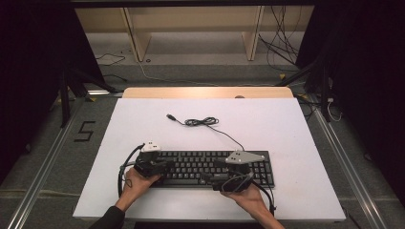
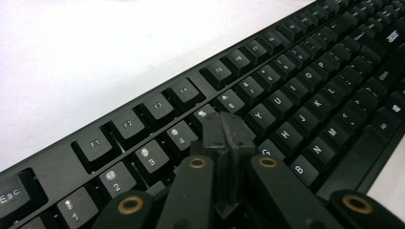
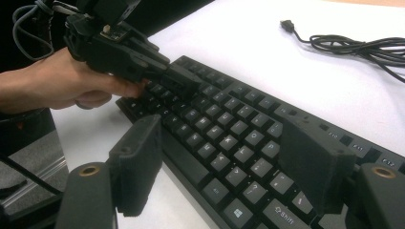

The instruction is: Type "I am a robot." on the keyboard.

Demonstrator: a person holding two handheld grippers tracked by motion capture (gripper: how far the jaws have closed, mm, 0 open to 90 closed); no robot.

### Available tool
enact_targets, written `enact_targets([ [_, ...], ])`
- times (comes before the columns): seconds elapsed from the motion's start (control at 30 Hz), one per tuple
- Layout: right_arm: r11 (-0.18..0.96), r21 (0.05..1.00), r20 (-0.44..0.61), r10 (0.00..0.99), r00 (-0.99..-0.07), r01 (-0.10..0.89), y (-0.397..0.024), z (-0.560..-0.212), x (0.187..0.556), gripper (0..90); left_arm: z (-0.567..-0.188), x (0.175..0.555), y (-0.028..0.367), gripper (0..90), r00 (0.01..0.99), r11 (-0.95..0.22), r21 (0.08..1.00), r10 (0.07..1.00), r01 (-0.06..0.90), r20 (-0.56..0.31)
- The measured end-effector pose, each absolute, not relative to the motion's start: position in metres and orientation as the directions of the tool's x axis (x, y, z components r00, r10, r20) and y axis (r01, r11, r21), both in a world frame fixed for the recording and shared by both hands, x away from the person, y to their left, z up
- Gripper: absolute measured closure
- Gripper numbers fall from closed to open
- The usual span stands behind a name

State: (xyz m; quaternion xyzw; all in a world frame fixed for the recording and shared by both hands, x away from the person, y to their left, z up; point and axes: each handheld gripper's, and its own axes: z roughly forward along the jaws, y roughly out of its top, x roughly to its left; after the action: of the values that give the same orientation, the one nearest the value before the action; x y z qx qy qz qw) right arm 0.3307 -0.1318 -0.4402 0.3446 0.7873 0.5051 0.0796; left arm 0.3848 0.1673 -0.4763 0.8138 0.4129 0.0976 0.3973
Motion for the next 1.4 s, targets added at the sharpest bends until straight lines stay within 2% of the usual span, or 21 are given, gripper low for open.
enact_targets([
  [0.43, 0.257, 0.847, 0.223, 0.623, -0.750, 0.465, -0.131, -0.441, 0.331, 32.2, -0.479, 0.385, 0.166, 89.1, 0.646, -0.360, 0.721, 0.747, 0.592, -0.157],
  [0.8, 0.245, 0.852, 0.222, 0.629, -0.745, 0.462, -0.133, -0.440, 0.332, 32.2, -0.464, 0.378, 0.176, 85.3, 0.637, -0.278, 0.782, 0.747, 0.558, -0.189],
  [1.0, 0.244, 0.854, 0.219, 0.632, -0.743, 0.460, -0.133, -0.441, 0.332, 32.2, -0.457, 0.373, 0.183, 77.8, 0.633, -0.232, 0.806, 0.744, 0.545, -0.214],
  [1.3, 0.244, 0.852, 0.219, 0.638, -0.739, 0.463, -0.133, -0.442, 0.335, 32.0, -0.452, 0.365, 0.193, 57.4, 0.628, -0.169, 0.821, 0.732, 0.546, -0.267],
  [1.4, 0.244, 0.851, 0.221, 0.637, -0.738, 0.465, -0.132, -0.443, 0.336, 31.9, -0.453, 0.364, 0.195, 54.3, 0.632, -0.167, 0.820, 0.725, 0.548, -0.275],
])
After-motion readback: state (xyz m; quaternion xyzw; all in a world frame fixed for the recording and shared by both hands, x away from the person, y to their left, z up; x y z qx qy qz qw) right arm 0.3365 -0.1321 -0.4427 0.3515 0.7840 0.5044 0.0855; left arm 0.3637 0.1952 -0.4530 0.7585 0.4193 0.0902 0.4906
